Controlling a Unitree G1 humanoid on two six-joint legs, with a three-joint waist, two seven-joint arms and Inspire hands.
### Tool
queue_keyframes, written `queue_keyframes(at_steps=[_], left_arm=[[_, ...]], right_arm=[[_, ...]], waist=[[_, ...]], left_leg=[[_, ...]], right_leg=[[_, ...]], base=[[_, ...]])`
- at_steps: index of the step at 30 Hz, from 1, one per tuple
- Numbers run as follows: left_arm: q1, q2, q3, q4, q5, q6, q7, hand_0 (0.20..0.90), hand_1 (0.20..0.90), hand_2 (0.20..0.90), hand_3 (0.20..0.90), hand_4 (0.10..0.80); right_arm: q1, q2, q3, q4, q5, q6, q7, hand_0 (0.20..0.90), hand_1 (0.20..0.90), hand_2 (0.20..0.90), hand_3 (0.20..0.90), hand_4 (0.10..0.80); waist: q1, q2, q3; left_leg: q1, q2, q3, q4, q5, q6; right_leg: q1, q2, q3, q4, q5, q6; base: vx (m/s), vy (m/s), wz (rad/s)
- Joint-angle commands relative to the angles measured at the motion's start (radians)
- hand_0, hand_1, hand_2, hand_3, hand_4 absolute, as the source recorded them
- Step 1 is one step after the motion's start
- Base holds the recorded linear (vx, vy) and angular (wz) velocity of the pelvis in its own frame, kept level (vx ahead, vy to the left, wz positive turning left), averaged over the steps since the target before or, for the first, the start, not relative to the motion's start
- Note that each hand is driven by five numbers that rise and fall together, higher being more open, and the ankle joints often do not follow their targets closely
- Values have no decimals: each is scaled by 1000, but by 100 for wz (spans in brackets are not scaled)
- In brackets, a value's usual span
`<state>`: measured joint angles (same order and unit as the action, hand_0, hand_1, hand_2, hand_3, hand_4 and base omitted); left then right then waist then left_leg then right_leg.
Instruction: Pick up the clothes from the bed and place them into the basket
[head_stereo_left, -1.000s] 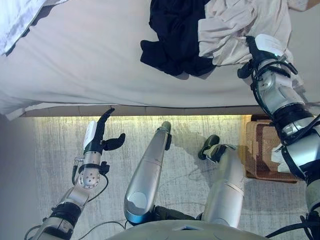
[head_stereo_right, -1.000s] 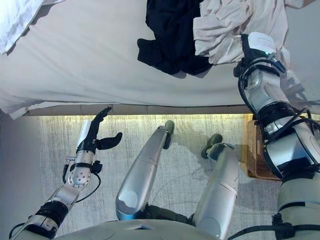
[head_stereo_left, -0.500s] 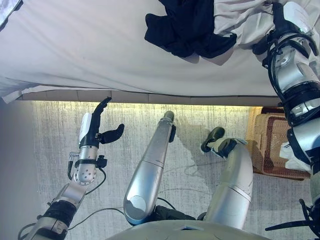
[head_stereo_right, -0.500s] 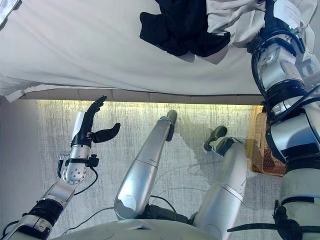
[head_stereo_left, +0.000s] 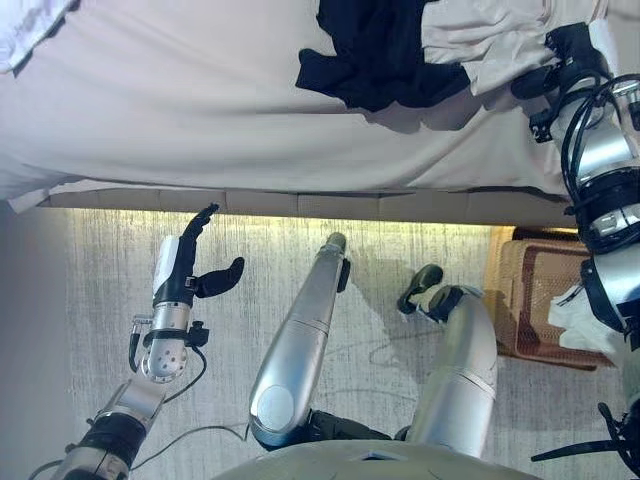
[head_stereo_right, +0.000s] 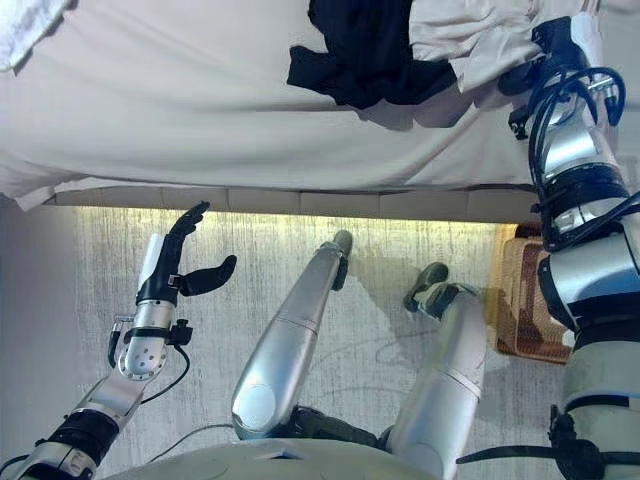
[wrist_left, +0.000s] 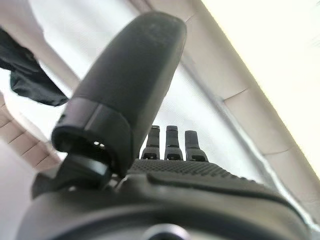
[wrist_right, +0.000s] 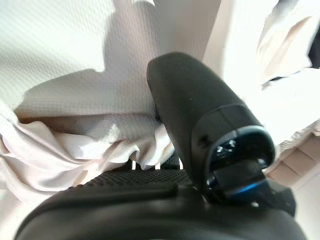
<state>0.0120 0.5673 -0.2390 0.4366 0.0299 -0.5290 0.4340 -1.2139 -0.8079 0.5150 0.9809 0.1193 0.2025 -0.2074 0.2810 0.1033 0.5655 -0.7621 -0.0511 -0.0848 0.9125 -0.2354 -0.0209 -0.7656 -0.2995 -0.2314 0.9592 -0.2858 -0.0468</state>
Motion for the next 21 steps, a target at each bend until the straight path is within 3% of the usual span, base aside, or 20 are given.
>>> queue_keyframes(at_steps=[1,8,9,20,21], left_arm=[[34,64,56,-61,-9,-68,16,900,900,900,900,800],[23,64,41,-39,13,-57,-3,900,900,900,900,800],[19,63,40,-31,13,-57,-6,900,900,900,900,800],[2,56,25,-7,41,-49,-30,900,900,900,900,800],[6,54,28,-5,47,-48,-32,900,900,900,900,800]], right_arm=[[-64,-101,-65,-11,-2,-80,-5,300,300,300,200,100],[-41,-131,-95,49,22,-86,52,300,300,300,200,100],[-36,-136,-101,57,20,-89,62,300,300,300,200,100],[27,-147,-124,76,51,-95,190,300,300,300,200,100],[42,-146,-123,74,43,-103,203,900,900,900,900,800]], waist=[[3,-1,-45],[0,-40,-80],[-1,-42,-89],[-6,-74,-124],[-6,-78,-127]], left_leg=[[134,-37,66,-81,-32,39],[311,-20,54,-205,-7,27],[321,-16,56,-235,27,29],[430,-1,49,-288,21,23],[442,0,49,-294,15,24]], right_leg=[[192,70,-75,2,-68,-19],[391,75,-91,-146,-43,-18],[406,75,-106,-178,-13,-27],[544,90,-112,-286,2,-32],[559,91,-113,-295,2,-32]], base=[[113,9,-4],[94,16,-7],[41,23,-6],[49,5,-2],[114,-1,0]])
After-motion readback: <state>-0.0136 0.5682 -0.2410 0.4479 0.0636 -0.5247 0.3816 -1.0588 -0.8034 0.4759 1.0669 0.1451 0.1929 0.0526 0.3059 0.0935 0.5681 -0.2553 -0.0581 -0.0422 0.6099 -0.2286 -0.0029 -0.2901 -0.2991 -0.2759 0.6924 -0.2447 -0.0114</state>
